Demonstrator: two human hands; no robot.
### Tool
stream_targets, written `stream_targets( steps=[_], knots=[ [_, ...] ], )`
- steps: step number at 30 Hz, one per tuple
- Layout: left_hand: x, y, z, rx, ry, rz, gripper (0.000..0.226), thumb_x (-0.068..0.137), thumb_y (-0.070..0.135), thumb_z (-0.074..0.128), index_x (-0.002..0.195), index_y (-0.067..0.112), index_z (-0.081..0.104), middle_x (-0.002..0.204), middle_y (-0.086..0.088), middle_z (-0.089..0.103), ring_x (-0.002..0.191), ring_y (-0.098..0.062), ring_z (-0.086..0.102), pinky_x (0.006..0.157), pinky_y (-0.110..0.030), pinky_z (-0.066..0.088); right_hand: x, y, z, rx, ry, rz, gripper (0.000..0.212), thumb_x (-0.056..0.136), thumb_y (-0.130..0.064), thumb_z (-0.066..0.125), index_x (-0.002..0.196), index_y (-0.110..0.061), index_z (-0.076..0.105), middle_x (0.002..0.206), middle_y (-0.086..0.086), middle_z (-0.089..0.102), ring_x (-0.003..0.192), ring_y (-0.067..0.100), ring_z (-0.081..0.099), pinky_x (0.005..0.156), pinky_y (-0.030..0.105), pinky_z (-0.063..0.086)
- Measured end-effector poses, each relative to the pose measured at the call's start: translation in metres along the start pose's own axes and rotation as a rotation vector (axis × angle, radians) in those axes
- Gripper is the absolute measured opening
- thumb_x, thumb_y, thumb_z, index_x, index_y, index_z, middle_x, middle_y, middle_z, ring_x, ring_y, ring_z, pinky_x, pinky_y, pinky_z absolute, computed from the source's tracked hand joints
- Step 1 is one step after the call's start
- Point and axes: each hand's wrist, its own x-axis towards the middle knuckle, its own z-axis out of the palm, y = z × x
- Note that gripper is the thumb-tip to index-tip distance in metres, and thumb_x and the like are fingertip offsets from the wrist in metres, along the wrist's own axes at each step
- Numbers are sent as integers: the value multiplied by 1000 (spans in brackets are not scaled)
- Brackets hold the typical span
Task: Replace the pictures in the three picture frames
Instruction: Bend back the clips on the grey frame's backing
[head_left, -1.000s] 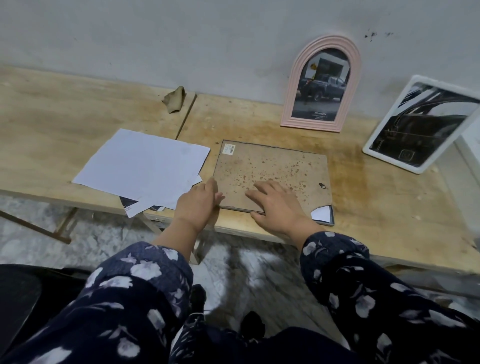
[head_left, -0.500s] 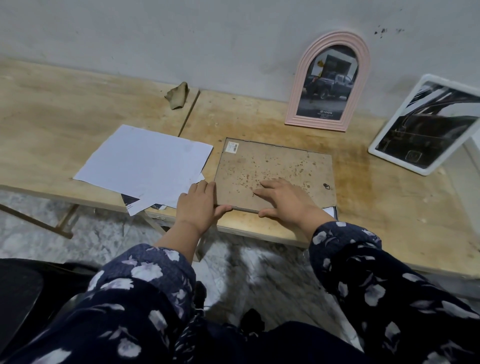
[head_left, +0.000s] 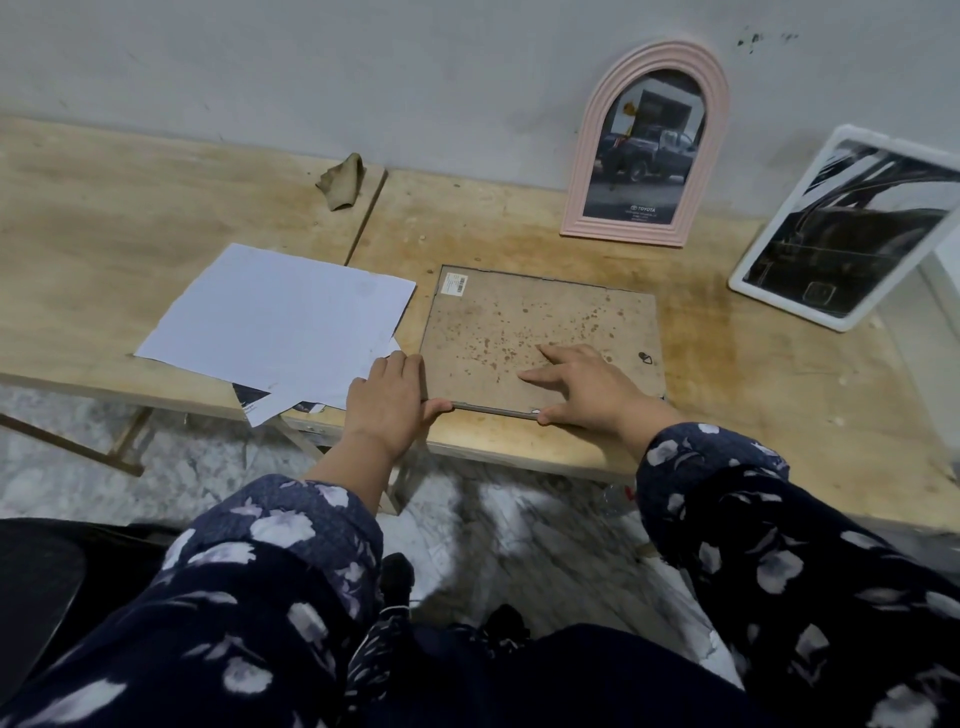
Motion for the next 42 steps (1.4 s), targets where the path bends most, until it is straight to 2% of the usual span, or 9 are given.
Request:
stream_targets(
  steps=[5,9,14,20,27,29,32,35,42],
  knots=[
    [0,0,-1,-2,6,9,69,88,66,39,135,15,38,130,-4,46,119,-22,44,86,-36,45,-1,1,0,-2,-19,19,64,81,-41,70,139,-42,43,158,-7,19,141,25,16,109,44,32],
    [2,-1,-1,-1,3,10,68,89,66,40,134,15,39,130,-4,46,119,-23,44,87,-37,45,-2,2,-3,-53,-23,36,60,87,-52,58,142,-43,36,159,-6,17,142,26,15,109,46,29],
    [2,-2,0,21,9,18,68,89,67,37,134,16,38,130,-4,47,119,-23,44,86,-37,45,-11,4,3,-80,49,119,69,85,-58,54,146,-40,28,157,0,19,141,27,17,107,47,29],
    [-3,1,0,1,28,40,73,86,70,35,132,14,37,128,-6,45,116,-24,45,84,-40,45,-28,4,13,-126,102,124,62,88,-53,48,145,-38,30,155,-1,23,137,25,20,105,44,27],
    [1,7,-4,28,13,-26,86,78,82,34,130,13,38,128,-6,43,118,-25,43,82,-41,46,-35,26,-9,-178,54,108,70,82,-54,63,144,-42,33,155,-3,26,138,24,23,109,44,27],
    [2,6,-4,29,9,-26,84,80,80,36,130,12,38,128,-6,43,118,-25,43,82,-41,46,-37,31,-15,-156,7,128,69,82,-47,64,143,-42,33,156,-3,24,139,25,24,110,44,29],
    [3,6,-3,36,13,-26,83,80,79,36,129,12,39,127,-6,44,117,-25,44,82,-41,46,-39,33,-16,-172,-59,143,76,79,-21,60,144,-43,29,157,-1,20,140,27,21,110,46,31],
    [2,6,-3,51,19,-25,83,80,80,34,129,12,39,127,-6,44,117,-25,44,81,-40,46,-39,36,-8,-267,5,97,82,78,-3,55,145,-41,27,154,2,25,136,26,28,104,45,39],
    [5,11,-6,7,6,-57,98,70,89,33,126,9,40,125,-8,44,116,-26,45,85,-41,47,-45,54,-3,-340,136,-139,53,96,-10,46,143,-32,38,145,2,45,128,27,44,96,45,47]
  ],
)
